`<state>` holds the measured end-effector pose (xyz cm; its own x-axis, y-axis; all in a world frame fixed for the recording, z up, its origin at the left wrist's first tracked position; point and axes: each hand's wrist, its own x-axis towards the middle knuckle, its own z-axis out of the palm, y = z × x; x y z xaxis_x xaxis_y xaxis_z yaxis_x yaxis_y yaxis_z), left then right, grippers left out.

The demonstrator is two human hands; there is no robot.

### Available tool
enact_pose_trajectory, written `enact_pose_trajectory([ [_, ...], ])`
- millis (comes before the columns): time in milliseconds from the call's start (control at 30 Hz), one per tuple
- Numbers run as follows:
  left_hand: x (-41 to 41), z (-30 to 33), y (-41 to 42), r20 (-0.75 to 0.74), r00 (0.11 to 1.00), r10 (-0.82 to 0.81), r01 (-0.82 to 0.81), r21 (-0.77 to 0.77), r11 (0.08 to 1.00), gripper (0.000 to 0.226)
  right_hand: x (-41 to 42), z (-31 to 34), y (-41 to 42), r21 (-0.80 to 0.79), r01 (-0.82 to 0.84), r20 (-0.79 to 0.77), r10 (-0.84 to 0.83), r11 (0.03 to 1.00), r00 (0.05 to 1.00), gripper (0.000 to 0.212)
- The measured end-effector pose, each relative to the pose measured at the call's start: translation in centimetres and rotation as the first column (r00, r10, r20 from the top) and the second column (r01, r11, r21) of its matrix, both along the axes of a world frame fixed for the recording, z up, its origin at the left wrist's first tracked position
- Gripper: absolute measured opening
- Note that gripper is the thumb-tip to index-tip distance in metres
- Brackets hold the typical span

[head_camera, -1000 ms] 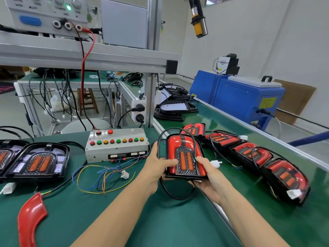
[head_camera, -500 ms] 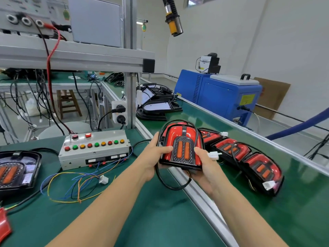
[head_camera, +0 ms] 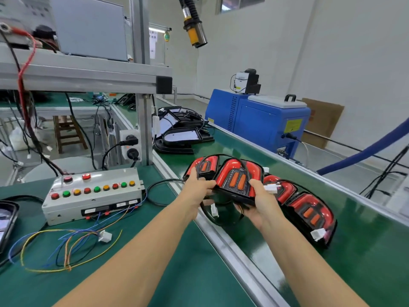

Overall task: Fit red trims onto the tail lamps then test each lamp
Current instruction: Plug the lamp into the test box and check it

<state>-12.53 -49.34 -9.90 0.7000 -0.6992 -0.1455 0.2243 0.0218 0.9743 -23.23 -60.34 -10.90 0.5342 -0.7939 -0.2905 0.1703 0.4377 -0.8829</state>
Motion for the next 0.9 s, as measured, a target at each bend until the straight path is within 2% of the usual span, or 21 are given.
enact_pose_trajectory([
  [200, 1.3, 0.6, -2.0, 0.179, 0.984, 0.020, -0.050, 0.165, 0.985, 0.075, 1.8, 1.8, -3.2, 0.012, 0.078, -0.032, -0.078, 0.997, 0.996, 0.010],
  [500, 2.2, -0.1, -3.6, 0.164, 0.980, -0.113, 0.083, 0.180, 0.980, 0.093, 4.8, 3.0, -6.3, -0.018, 0.126, -0.054, -0.127, 0.992, 0.990, 0.011],
  [767, 2.7, -0.9, -4.5, 0.365, 0.916, -0.165, 0.052, 0.300, 0.953, 0.098, 6.9, 2.3, -7.2, -0.058, 0.125, -0.137, -0.132, 0.990, 0.982, 0.029],
  [900, 3.0, -1.2, -4.7, 0.411, 0.891, -0.192, 0.040, 0.351, 0.936, 0.100, 7.6, 2.4, -7.7, -0.119, 0.131, -0.182, -0.151, 0.984, 0.972, 0.024],
])
